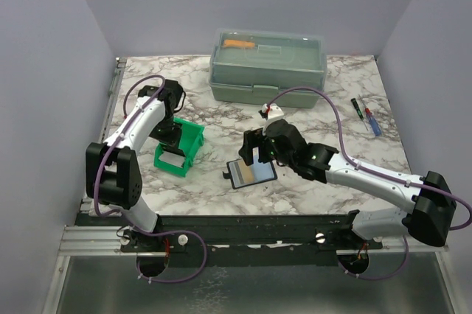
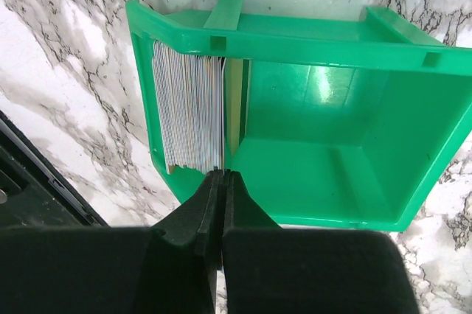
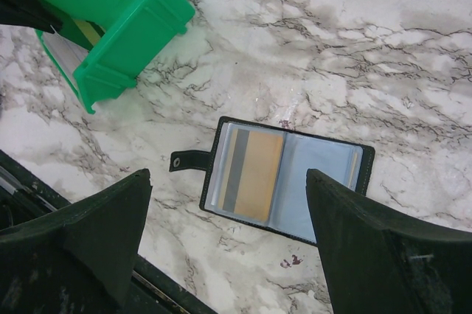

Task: Put the credit cards into the card holder
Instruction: Pick up the credit card from the storage box, then insert the credit card into the card holder.

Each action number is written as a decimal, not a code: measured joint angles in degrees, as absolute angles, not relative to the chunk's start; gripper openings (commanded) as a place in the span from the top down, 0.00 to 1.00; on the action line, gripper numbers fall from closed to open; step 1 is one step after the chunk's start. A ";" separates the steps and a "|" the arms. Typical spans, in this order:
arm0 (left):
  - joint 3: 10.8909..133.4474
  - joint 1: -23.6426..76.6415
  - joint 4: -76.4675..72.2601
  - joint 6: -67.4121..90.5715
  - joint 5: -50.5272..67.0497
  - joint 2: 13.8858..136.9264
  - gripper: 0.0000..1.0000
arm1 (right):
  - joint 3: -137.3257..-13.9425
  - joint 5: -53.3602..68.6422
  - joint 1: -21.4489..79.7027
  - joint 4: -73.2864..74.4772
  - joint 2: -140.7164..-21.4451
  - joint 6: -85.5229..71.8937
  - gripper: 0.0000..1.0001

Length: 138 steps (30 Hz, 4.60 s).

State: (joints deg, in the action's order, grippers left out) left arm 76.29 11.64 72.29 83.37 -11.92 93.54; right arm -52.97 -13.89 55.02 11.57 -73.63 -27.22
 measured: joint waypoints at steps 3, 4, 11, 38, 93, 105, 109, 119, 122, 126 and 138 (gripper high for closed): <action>76.27 11.64 72.38 83.37 -11.94 92.95 1.00 | -52.97 -13.87 55.02 11.57 -73.63 -27.24 0.12; 76.27 11.64 72.38 83.37 -11.94 92.77 1.00 | -52.97 -13.87 55.02 11.57 -73.63 -27.27 0.12; 76.58 11.73 73.08 83.00 -13.54 89.84 1.00 | -52.97 -13.87 55.02 11.57 -73.80 -27.49 0.12; 40.36 25.93 -9.85 59.99 34.30 62.50 1.00 | -32.97 26.04 32.91 -19.55 -54.81 -51.29 0.31; 42.52 36.84 10.50 49.58 21.30 86.30 0.71 | -33.63 49.10 22.37 10.41 -79.94 -26.61 1.00; 42.63 36.88 14.06 45.91 15.97 87.99 0.76 | -37.17 51.42 22.81 9.85 -88.66 -23.99 1.00; 43.05 36.88 14.59 45.34 15.42 88.23 0.76 | -37.32 51.94 22.81 9.87 -90.24 -23.33 1.00; 43.66 36.88 15.27 45.06 15.33 88.97 0.78 | -38.65 52.34 22.81 8.67 -94.17 -22.44 1.00; 43.92 36.88 15.55 44.95 15.35 89.25 0.79 | -39.20 52.34 22.81 7.77 -95.70 -22.48 1.00; 44.14 36.88 15.84 44.93 15.38 89.52 0.80 | -39.77 52.42 22.83 5.06 -97.51 -23.16 1.00; 44.14 36.88 15.94 45.04 15.33 89.54 0.82 | -39.88 52.12 25.06 -8.19 -100.79 -30.00 1.00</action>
